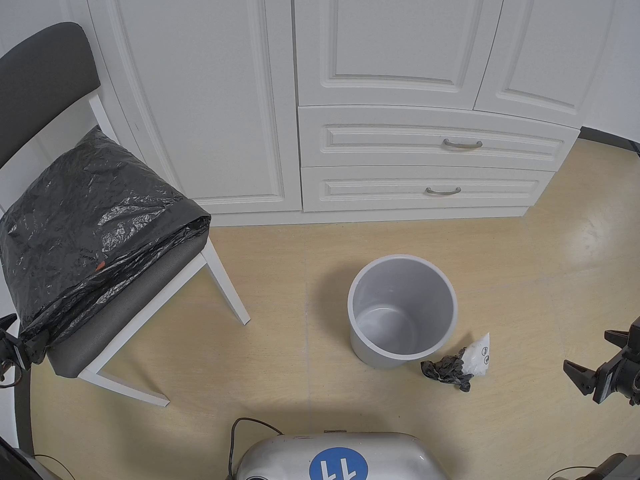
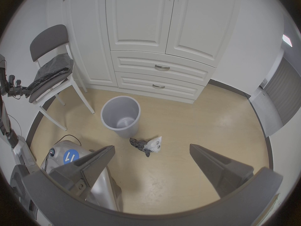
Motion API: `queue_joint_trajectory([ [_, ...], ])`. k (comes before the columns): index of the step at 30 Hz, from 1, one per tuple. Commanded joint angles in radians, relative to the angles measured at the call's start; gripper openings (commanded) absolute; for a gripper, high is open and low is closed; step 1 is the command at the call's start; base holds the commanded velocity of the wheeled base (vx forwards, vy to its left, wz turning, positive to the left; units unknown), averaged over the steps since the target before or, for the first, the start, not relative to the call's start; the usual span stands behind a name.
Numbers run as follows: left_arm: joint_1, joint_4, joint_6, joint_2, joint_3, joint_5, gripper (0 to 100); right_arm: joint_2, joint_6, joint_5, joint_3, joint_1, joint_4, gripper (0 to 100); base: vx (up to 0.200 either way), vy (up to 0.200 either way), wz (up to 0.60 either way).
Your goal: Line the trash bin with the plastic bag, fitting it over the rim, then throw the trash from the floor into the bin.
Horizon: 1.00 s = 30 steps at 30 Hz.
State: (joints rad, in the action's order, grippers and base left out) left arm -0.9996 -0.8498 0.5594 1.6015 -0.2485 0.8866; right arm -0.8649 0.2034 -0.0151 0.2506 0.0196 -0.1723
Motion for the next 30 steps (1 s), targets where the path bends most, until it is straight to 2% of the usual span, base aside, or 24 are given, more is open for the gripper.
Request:
queue_joint_trajectory([
  [1, 0.000, -0.048, -0.006, 0.003, -0.003, -0.001, 100, -0.002, 0.005, 0.000, -0.001, 0.000, -0.001, 100, 0.000, 0.000, 0.00],
  [7, 0.000, -0.092, -0.036, 0.000, -0.015, -0.003, 100, -0.002, 0.007, 0.000, -0.002, 0.000, -0.001, 100, 0.000, 0.000, 0.00],
  [12, 0.000, -0.100, -0.024, -0.020, 0.044, -0.020, 100, 0.003, 0.007, 0.000, -0.002, 0.000, -0.001, 100, 0.000, 0.000, 0.00],
  [14, 0.000, -0.100, 0.013, -0.020, 0.068, -0.095, 100, 0.004, 0.008, 0.000, -0.004, 0.000, -0.001, 100, 0.000, 0.000, 0.00],
  [16, 0.000, -0.100, 0.050, -0.015, 0.069, -0.130, 100, 0.007, 0.007, 0.000, -0.004, 0.000, -0.001, 100, 0.000, 0.000, 0.00],
  [30, 0.000, -0.100, 0.071, -0.048, 0.107, -0.138, 100, 0.023, 0.007, 0.000, 0.002, 0.000, -0.003, 100, 0.000, 0.000, 0.00],
])
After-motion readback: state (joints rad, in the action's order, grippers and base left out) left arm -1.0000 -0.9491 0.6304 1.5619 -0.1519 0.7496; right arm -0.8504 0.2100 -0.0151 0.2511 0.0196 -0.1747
